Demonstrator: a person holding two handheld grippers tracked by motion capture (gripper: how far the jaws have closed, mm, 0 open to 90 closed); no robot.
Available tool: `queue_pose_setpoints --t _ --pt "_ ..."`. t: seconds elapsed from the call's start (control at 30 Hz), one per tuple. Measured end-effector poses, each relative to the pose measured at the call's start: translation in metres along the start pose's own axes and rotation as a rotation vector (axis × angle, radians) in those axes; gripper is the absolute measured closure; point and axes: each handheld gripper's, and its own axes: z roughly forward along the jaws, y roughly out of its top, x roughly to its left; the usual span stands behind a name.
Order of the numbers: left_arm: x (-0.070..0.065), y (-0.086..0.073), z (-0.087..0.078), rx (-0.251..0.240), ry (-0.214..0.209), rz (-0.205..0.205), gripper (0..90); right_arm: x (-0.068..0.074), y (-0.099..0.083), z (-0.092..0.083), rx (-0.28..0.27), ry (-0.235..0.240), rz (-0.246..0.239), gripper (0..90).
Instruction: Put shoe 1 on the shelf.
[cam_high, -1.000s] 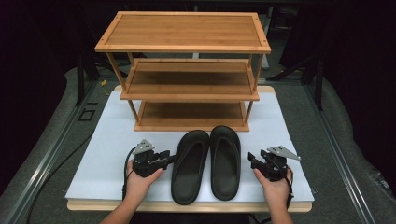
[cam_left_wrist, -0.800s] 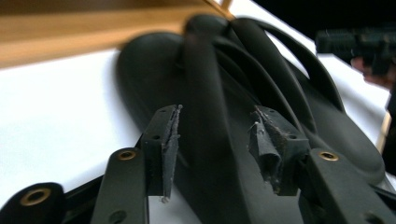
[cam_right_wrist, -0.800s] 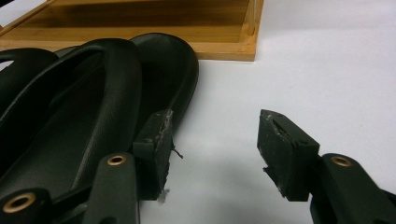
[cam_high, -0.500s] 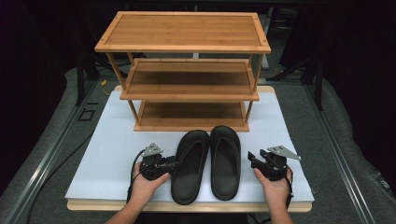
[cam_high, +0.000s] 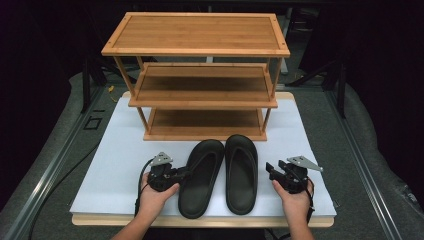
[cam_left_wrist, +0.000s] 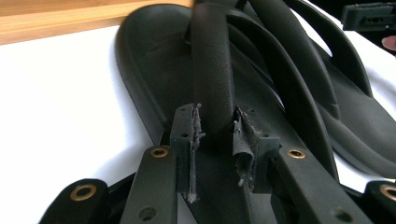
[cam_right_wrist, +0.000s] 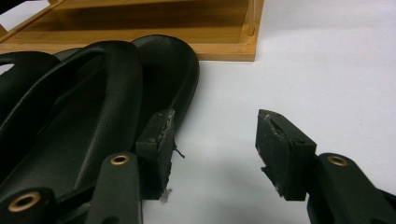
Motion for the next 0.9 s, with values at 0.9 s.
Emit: queue_pose_setpoints --t 0.9 --pt "0.014 -0.020 -0.025 -0.046 0.173 0.036 68.8 -0.011 -0.010 -0.013 -0.013 -0.054 -0.034 47.7"
